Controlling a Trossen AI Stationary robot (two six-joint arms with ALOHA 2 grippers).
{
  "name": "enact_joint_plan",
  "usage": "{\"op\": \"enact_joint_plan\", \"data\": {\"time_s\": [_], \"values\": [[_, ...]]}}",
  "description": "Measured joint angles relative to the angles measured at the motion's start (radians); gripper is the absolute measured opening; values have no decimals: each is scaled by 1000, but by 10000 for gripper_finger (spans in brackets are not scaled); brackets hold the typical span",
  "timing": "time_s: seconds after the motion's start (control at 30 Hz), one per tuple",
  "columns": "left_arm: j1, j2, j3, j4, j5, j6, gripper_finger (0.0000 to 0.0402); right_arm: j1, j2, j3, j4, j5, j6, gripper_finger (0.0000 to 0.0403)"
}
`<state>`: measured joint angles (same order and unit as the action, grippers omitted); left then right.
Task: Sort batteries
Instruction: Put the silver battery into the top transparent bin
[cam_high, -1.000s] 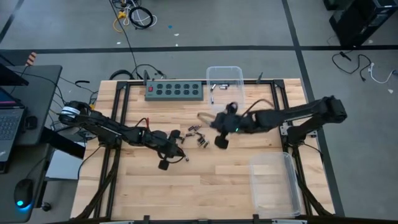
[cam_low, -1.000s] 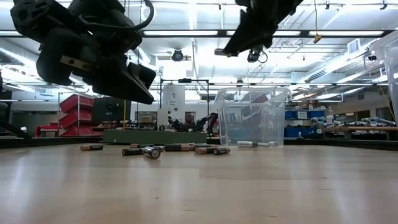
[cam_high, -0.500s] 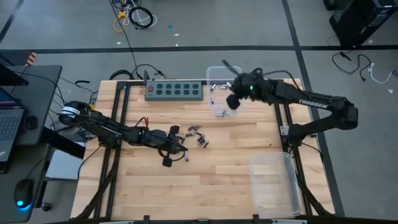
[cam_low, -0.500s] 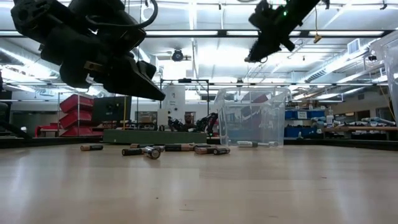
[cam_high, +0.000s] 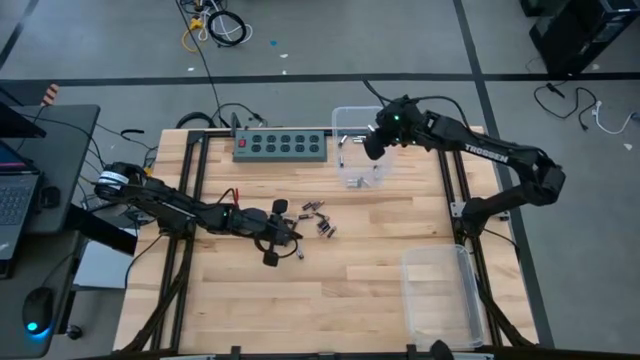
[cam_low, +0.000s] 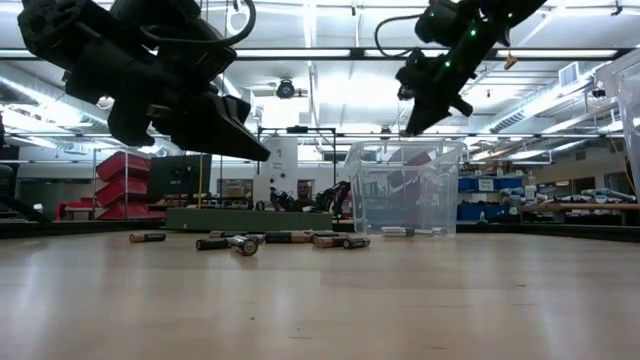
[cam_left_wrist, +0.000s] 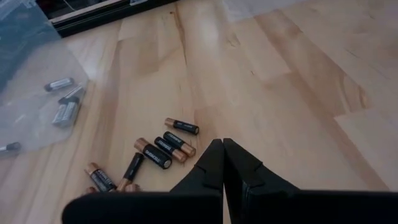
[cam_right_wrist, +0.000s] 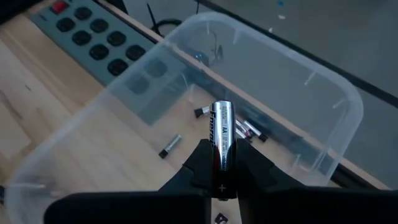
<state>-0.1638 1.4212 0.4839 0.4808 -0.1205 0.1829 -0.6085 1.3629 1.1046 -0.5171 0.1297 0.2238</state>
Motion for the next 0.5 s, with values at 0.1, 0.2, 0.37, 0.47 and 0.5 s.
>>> {"op": "enact_joint_plan", "data": {"time_s": [0.1, 0.2, 0.37, 0.47, 0.5], "values": [[0, 0, 0, 0, -14, 0, 0, -10, 16, 0, 1, -2, -15, 33], [0, 0, 0, 0, -17, -5, 0, -23, 23, 0, 8, -7, -22, 34], [0, 0, 0, 8, -46, 10, 0, -49, 27, 0, 15, -7, -25, 38], [0, 0, 0, 25, -65, 21, 0, -63, 27, 0, 25, -7, -26, 45], [3, 0, 0, 29, -66, 24, 0, -68, 27, 0, 25, -7, -28, 48]]}}
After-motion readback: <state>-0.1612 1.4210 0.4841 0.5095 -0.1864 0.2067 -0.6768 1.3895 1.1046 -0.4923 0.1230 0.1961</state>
